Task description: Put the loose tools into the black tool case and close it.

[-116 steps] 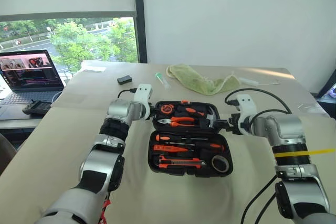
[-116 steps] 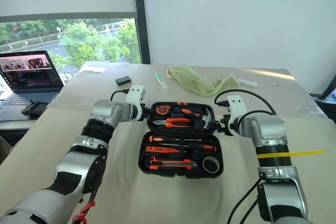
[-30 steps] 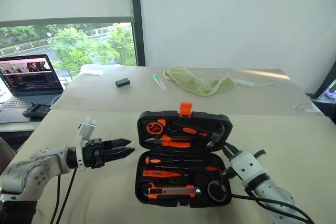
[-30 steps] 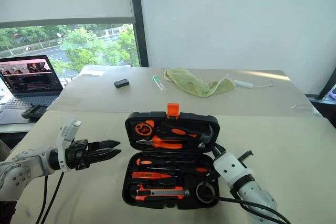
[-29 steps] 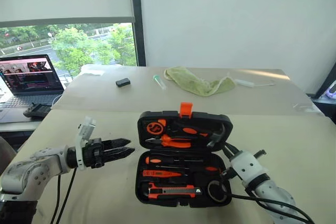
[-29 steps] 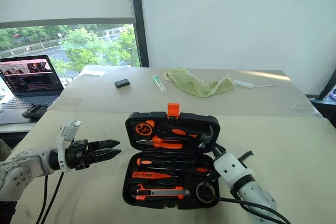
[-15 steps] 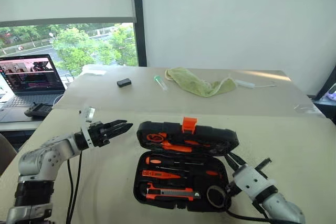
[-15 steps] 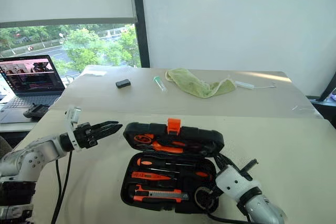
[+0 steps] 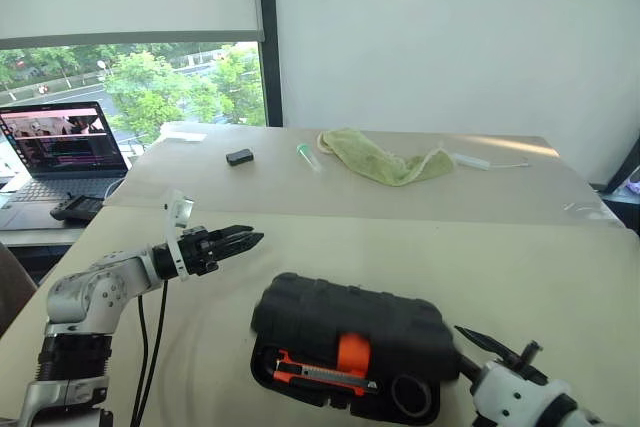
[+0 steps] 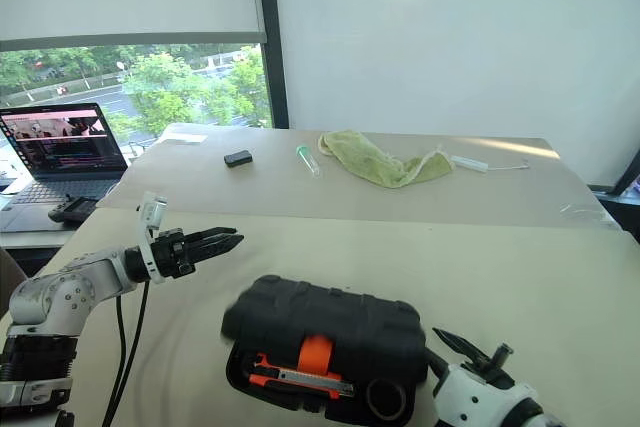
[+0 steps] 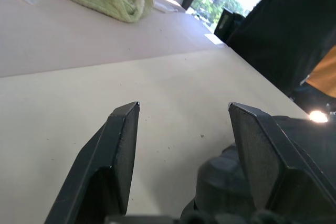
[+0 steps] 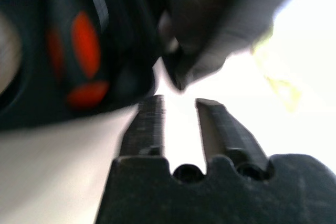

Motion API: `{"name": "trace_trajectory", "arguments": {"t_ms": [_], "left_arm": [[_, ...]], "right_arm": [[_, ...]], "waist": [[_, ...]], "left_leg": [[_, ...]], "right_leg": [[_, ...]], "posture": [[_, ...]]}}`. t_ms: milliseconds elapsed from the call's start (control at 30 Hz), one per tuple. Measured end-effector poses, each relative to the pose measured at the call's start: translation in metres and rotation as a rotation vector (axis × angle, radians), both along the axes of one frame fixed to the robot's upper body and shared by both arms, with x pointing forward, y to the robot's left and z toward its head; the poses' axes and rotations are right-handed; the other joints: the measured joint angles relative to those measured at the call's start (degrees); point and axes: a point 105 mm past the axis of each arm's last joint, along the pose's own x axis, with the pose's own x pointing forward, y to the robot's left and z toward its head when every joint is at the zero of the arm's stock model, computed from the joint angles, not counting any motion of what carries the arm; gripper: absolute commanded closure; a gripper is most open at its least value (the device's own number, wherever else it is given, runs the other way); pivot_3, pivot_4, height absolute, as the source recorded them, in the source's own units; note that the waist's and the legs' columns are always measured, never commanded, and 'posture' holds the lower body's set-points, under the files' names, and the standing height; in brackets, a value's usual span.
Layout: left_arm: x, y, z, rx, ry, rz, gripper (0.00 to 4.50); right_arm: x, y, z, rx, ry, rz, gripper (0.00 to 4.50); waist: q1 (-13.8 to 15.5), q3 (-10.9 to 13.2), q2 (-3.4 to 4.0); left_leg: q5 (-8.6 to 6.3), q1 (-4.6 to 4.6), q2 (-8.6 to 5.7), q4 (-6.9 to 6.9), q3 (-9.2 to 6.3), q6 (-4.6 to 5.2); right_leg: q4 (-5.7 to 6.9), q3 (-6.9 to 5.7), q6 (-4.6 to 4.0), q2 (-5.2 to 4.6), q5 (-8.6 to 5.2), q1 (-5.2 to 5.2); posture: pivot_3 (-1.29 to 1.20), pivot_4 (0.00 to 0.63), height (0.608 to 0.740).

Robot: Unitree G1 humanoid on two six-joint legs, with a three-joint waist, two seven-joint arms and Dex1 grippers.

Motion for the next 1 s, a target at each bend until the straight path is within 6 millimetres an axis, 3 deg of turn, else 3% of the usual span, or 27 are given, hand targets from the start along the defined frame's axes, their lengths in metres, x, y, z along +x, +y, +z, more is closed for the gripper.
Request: {"name": "trace_trajectory", "arguments": {"t_ms": [100,167,233,333,533,700,800,1000], "left_arm": [[0.001,-0.002,0.002,0.012,-0.008,-0.019,1.58],[-0.001,-0.004,0.000,0.024,-0.005,-0.048,1.58],[-0.004,-0.008,-0.003,0.055,-0.015,-0.087,1.58],[-0.012,-0.014,-0.006,0.121,-0.059,-0.153,2.28],[-0.019,-0.016,-0.015,0.212,-0.140,-0.180,4.49],[-0.040,0.001,-0.039,0.351,-0.094,-0.197,4.50],[-0.059,-0.005,-0.057,0.398,-0.051,-0.247,4.50],[-0.077,-0.005,-0.078,0.528,0.008,-0.227,4.50]], "right_arm": [[-0.027,-0.001,-0.009,-0.027,0.143,0.026,0.88],[-0.040,-0.005,-0.015,-0.005,0.235,0.003,0.88],[-0.048,-0.010,-0.011,0.098,0.313,-0.085,1.32],[-0.048,-0.010,0.003,0.289,0.341,-0.172,2.26],[-0.038,-0.007,0.010,0.473,0.397,-0.234,4.36],[-0.014,-0.007,0.008,0.443,0.387,-0.264,4.44],[-0.004,0.004,0.002,0.427,0.428,-0.235,4.44],[0.015,0.023,-0.007,0.356,0.477,-0.174,4.44]], "waist": [[0.02,-0.01,-0.02],[-0.01,0.00,-0.06],[-0.01,0.01,-0.08],[-0.14,0.00,-0.15],[0.03,0.01,-0.17],[-0.10,0.00,-0.14],[0.20,0.01,-0.13],[-0.10,-0.01,-0.31]], "left_leg": [[0.00,0.03,0.03,-0.02,-0.01,0.00],[-0.01,0.01,0.04,-0.01,-0.01,0.00],[-0.01,0.00,0.07,-0.01,-0.01,0.01],[-0.02,0.02,0.23,-0.01,0.00,-0.02],[-0.05,-0.02,0.36,-0.01,-0.01,-0.05],[-0.08,0.02,0.37,-0.18,0.03,-0.11],[-0.09,-0.06,0.35,-0.19,0.00,-0.12],[-0.08,0.07,0.37,-0.16,0.02,-0.12]], "right_leg": [[0.01,-0.02,-0.02,0.02,-0.04,0.02],[0.00,-0.01,-0.02,0.02,-0.05,0.02],[-0.03,0.00,-0.04,0.00,-0.05,0.02],[-0.06,0.03,-0.15,0.00,-0.09,0.01],[-0.06,-0.02,-0.64,-0.11,-0.36,-0.03],[-0.05,-0.03,-0.69,-0.01,-0.40,-0.10],[-0.05,-0.08,-0.70,-0.02,-0.42,-0.15],[-0.08,-0.05,-0.71,0.04,-0.43,-0.02]], "posture": [[0.00,0.150,0.740],[0.00,0.150,0.740],[0.00,0.150,0.740],[0.00,0.150,0.740],[0.00,0.150,0.740],[0.00,0.150,0.740],[0.00,0.150,0.740],[0.00,0.150,0.740]]}}
